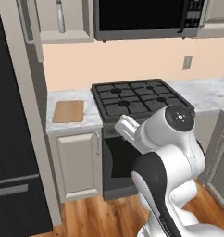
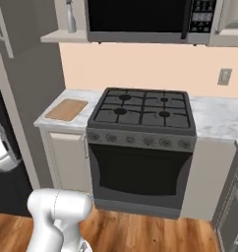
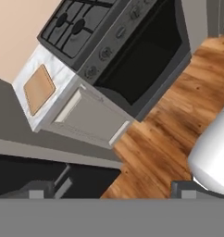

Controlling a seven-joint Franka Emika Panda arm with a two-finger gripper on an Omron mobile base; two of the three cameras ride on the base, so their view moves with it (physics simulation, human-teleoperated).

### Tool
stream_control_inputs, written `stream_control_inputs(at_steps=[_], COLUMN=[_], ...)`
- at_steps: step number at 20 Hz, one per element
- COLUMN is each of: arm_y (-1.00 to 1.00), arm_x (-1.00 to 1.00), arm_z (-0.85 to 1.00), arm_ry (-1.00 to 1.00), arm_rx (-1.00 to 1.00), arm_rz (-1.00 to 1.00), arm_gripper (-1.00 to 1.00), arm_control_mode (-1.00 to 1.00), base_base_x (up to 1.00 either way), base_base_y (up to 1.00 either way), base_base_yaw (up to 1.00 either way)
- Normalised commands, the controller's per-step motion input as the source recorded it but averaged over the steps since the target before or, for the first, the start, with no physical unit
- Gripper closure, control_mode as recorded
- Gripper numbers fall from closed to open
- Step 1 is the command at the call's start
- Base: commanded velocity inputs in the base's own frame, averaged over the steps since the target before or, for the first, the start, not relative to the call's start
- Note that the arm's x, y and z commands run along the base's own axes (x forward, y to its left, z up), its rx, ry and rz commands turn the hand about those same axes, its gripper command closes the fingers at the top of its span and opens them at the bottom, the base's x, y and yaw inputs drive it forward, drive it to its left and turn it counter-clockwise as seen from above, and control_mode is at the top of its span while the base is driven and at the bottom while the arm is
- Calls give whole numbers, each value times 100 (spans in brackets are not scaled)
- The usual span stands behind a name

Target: Move the cutting board and knife to the sink. Then move spray from the cabinet to the counter.

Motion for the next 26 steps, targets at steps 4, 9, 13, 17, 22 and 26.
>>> stream_control_inputs(at_steps=[4, 9, 13, 17, 22, 26], arm_y=[0, 0, 0, 0, 0, 0], arm_x=[0, 0, 0, 0, 0, 0], arm_z=[0, 0, 0, 0, 0, 0], arm_ry=[0, 0, 0, 0, 0, 0], arm_rx=[0, 0, 0, 0, 0, 0], arm_rz=[0, 0, 0, 0, 0, 0], arm_gripper=[-100, -100, -100, -100, -100, -100], arm_control_mode=[100, 100, 100, 100, 100, 100], base_base_x=[58, 63, 64, 62, 52, 37], base_base_y=[-43, -22, -8, -20, -9, 0], base_base_yaw=[18, 17, 21, 19, 15, 15])
